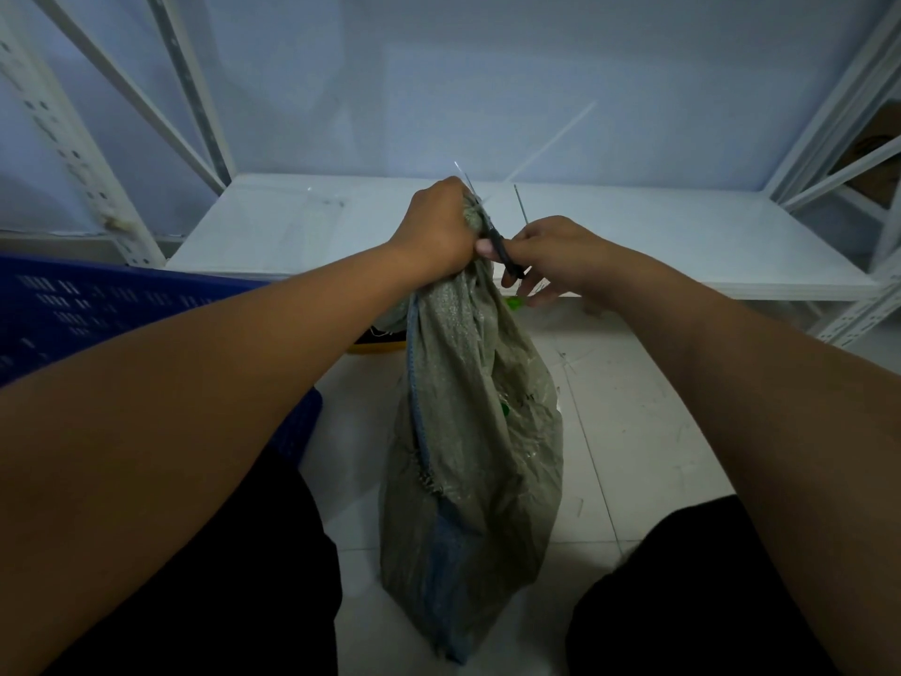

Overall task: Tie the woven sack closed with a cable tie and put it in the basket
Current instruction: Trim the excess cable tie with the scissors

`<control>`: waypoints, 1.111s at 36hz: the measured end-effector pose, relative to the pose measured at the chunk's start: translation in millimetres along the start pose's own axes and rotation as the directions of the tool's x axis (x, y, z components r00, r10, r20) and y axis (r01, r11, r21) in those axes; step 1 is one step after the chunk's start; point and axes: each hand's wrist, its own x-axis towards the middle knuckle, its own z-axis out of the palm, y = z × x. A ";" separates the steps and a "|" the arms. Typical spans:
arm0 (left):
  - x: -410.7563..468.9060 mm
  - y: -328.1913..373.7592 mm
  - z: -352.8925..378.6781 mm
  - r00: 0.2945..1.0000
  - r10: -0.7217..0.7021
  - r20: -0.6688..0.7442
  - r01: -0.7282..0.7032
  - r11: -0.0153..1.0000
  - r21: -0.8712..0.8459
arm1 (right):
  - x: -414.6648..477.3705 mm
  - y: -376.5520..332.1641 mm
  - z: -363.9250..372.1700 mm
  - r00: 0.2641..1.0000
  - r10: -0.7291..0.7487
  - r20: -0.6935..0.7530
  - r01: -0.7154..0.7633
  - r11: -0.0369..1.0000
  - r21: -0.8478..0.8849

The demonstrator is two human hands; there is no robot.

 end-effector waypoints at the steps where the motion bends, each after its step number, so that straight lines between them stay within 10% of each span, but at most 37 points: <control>1: -0.6 1.0 -0.1 1.000 0.010 0.000 -0.010 1.000 0.002 | -0.5 -0.9 0.1 1.000 0.004 -0.002 -0.004 1.000 0.001; 40: -6.7 5.8 4.4 0.995 0.062 0.076 -0.065 0.997 0.042 | -7.8 -3.3 0.4 0.997 0.062 0.040 -0.062 0.998 0.002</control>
